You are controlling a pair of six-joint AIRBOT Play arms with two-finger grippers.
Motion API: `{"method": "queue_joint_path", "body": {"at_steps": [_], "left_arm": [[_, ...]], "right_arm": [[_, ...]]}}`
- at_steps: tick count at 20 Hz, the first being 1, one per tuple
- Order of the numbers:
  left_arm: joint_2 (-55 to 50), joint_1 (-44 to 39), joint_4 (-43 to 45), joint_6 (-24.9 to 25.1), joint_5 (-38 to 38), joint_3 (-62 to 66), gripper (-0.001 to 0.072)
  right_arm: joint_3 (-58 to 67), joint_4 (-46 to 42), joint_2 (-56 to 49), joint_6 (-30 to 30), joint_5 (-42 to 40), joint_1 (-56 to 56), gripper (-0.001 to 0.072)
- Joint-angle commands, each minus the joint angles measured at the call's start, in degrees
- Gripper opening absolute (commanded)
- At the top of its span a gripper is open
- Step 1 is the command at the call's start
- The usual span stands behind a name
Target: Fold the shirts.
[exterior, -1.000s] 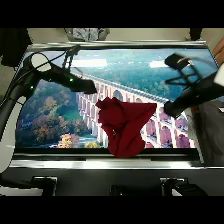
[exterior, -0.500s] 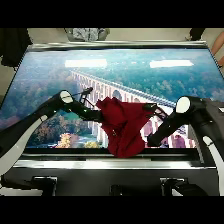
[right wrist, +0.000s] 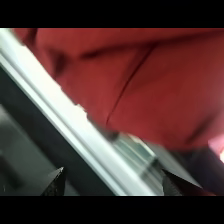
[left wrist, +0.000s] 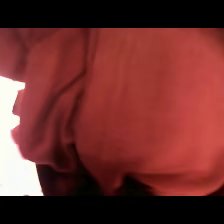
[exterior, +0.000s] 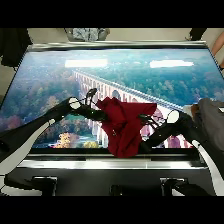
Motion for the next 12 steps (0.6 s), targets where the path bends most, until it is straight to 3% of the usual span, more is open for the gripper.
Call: {"method": "queue_joint_path", "body": {"at_steps": [1,4,6,8,12], "left_arm": [[-0.24,-0.26,-1.75,-0.22,0.52,0.39,0.0029],[0.85,0.74,-1.70,3.04,-2.84,4.09,0.0027],[2.40,1.42,-1.29,3.41,-4.04,6.12,0.0027],[4.46,2.10,-1.03,3.41,-3.96,6.47,0.0027],[8.66,4.52,-0.44,3.41,-4.09,6.47,0.0027]], "right_arm": [[-1.75,5.62,-4.26,-0.22,-6.78,0.09,0.0709],[-1.73,7.93,-6.36,0.09,-10.27,0.83,0.0671],[-1.73,7.93,-6.58,2.32,-12.52,1.14,0.0422],[-1.68,7.43,-6.56,5.01,-13.94,1.14,0.0048],[-1.20,6.88,-4.48,4.96,-13.18,1.11,0.0042]]}}
